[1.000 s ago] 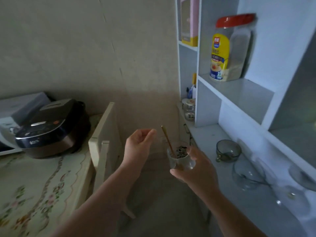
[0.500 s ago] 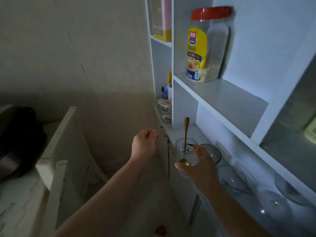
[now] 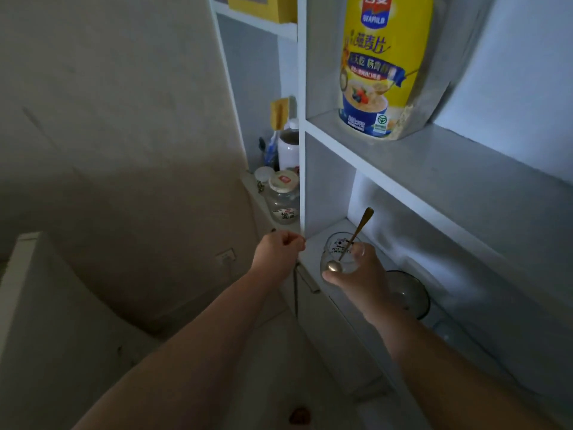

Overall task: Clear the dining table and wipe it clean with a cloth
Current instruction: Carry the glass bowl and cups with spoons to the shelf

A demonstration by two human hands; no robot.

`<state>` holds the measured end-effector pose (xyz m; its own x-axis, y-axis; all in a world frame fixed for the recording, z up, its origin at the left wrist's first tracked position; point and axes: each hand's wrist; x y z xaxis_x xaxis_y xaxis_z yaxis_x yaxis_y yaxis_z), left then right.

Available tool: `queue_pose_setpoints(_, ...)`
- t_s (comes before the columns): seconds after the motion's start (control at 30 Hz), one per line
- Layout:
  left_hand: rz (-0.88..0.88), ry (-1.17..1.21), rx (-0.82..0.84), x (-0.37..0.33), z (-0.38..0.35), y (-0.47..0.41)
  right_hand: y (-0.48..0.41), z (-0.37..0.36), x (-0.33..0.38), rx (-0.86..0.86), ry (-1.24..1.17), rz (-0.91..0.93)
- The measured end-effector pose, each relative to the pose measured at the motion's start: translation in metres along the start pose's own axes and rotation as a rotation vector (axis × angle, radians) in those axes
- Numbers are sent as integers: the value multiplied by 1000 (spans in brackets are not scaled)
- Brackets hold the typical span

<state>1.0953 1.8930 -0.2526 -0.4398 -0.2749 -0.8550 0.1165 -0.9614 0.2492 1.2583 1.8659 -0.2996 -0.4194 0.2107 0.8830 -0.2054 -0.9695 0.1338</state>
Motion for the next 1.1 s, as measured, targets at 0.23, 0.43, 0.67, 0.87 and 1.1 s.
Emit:
queue_pose_setpoints(0.23, 18, -19, 106, 10, 3, -40, -39, -25, -12, -80, -56, -177)
queue_pose_setpoints(0.43, 52, -11, 157, 29, 8, -61, -54, -44, -20, -167, -68, -243)
queue_pose_setpoints(0.67, 54, 25, 186, 31, 14, -77, -78, -49, -18, -271, -114, -306)
queue_pose_setpoints(0.87, 46, 5, 191, 31, 12, -83, -93, -43, -22, -306, -55, -321)
queue_pose_setpoints(1.1, 53, 2, 195, 27, 4, -73, -78, -43, -18, -327, -63, -332)
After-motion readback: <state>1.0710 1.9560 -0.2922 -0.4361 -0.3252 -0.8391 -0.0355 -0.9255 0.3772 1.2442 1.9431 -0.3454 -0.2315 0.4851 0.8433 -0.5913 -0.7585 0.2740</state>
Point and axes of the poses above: each hand's wrist, its own y-axis away from the middle knuckle, its own z-axis out of the back of the hand, x = y × z
